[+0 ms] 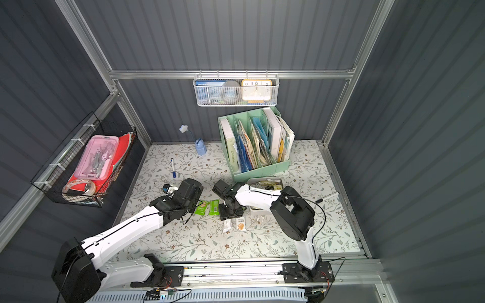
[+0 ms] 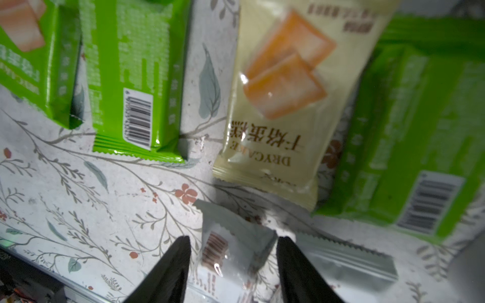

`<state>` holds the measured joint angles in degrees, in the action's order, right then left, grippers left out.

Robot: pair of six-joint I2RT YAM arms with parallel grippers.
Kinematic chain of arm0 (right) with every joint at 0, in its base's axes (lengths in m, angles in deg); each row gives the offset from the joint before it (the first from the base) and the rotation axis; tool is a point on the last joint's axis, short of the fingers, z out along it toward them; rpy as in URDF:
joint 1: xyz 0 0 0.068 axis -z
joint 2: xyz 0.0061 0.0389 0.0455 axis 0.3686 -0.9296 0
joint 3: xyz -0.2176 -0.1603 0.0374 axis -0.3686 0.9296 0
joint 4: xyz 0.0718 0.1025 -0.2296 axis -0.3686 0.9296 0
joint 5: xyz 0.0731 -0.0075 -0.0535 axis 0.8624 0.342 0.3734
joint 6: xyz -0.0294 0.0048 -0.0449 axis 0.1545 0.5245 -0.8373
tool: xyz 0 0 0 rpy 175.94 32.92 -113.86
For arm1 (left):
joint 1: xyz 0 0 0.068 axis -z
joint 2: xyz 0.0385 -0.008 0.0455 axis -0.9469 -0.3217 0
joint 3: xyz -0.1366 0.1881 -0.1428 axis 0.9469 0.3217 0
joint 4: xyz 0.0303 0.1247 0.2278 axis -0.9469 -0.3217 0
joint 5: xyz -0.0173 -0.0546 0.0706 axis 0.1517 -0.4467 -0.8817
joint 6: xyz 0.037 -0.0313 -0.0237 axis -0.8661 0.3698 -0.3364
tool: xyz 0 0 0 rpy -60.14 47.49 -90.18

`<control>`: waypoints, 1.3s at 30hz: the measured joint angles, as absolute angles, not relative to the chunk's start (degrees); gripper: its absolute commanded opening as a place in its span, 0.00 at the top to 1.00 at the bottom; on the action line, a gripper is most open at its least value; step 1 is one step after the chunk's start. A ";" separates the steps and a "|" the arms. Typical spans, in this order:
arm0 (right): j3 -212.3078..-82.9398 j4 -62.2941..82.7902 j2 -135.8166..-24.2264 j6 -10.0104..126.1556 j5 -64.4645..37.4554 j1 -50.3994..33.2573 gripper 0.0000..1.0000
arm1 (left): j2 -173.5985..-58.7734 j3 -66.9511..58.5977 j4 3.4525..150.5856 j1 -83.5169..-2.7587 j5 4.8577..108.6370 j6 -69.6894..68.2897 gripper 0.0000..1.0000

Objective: Take the cookies out of the storage box
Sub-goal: Place the cookie at the center of the board, then pick up the cookie from the storage box.

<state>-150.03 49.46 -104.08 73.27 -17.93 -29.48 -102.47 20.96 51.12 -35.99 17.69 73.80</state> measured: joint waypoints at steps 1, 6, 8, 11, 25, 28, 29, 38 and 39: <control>-150.03 49.57 -103.43 73.31 -18.30 -29.48 0.37 | -102.54 20.96 51.67 -35.99 17.69 73.13 0.44; -148.56 48.85 -94.86 74.25 -22.15 -29.35 0.35 | -102.84 20.92 60.48 -35.99 18.26 64.23 0.36; -146.53 47.95 -89.79 74.86 -23.94 -28.91 0.35 | -103.06 20.63 64.72 -35.99 19.13 60.43 0.31; -142.42 47.01 -81.85 76.28 -26.56 -26.75 0.35 | -104.72 18.89 69.83 -35.99 21.03 55.01 0.28; -126.40 45.74 -65.55 80.68 -23.96 -2.75 0.34 | -127.28 3.98 78.47 -33.70 43.02 37.50 0.26; -126.64 44.19 -70.68 80.41 -19.50 -1.11 0.35 | -130.88 3.21 78.53 -33.63 46.74 37.35 0.28; -126.66 43.51 -72.80 80.24 -18.02 -0.81 0.36 | -132.02 3.17 78.53 -33.63 48.00 37.52 0.30; -126.66 36.43 -84.24 76.85 -8.99 0.88 0.44 | -137.92 3.19 80.50 -33.63 55.20 40.80 0.39; -126.66 35.54 -84.85 76.57 -8.47 1.21 0.45 | -138.10 3.19 80.89 -33.61 55.59 41.04 0.40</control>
<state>-126.66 35.54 -84.85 76.57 -8.47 1.21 -138.10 3.19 80.89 -33.61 55.59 41.04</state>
